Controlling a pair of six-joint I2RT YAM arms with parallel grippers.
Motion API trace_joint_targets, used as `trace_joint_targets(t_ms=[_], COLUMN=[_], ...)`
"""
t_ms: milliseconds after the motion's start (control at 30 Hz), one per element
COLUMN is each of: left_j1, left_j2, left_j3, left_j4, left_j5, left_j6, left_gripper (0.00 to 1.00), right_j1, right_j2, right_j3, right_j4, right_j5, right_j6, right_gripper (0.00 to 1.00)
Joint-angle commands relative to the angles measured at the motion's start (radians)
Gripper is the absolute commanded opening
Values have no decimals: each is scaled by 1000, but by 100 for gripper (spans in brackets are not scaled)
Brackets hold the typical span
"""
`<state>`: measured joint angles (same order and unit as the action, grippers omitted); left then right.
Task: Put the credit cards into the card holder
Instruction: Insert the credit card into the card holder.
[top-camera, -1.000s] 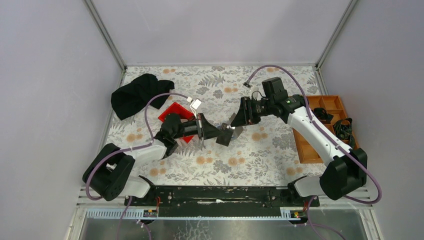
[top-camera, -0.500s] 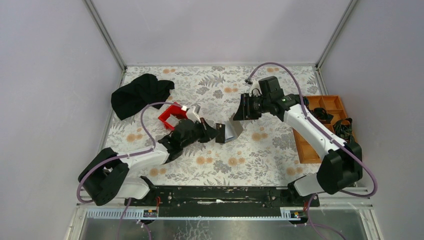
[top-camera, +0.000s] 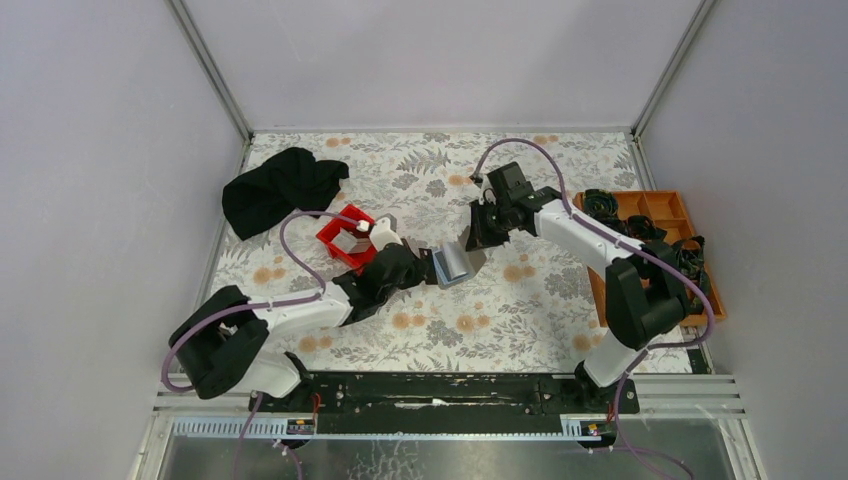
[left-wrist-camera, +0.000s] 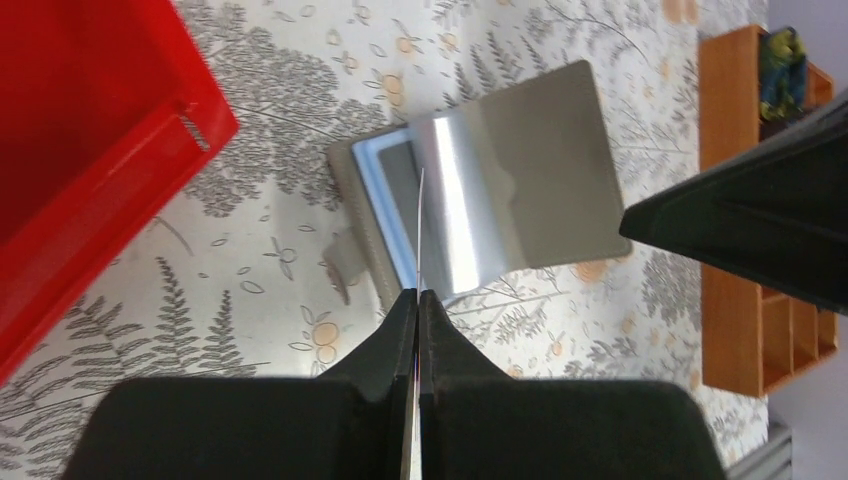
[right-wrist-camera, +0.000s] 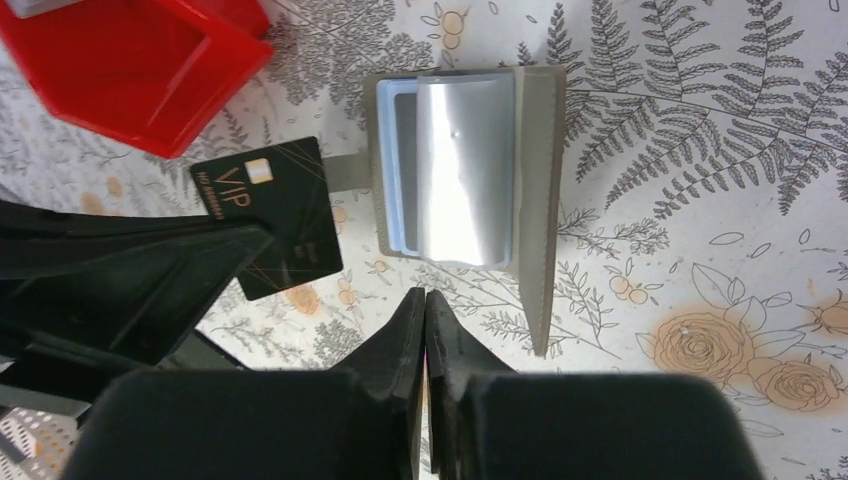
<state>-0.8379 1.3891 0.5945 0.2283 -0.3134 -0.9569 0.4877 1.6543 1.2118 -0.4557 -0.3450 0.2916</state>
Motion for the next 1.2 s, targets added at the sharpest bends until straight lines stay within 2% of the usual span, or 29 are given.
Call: trace_joint_targets(t_ms=[0,400,1167], left_j1=[-9,-7,0], left_j2=[27,84,145], left_j3=[31,6,4], left_j4=[-37,100,108], left_j5=[-132,-126,-130], left_j6=[-54,-133,-254], left_gripper=[0,0,0], right_j1=[21,22,22], right_j2=[35,102,142], right_j3=[42,34,22], right_j4=[44,71,73], right_j5=[74,120,128], right_j6=[-22,-26,-26], right_gripper=[4,0,0])
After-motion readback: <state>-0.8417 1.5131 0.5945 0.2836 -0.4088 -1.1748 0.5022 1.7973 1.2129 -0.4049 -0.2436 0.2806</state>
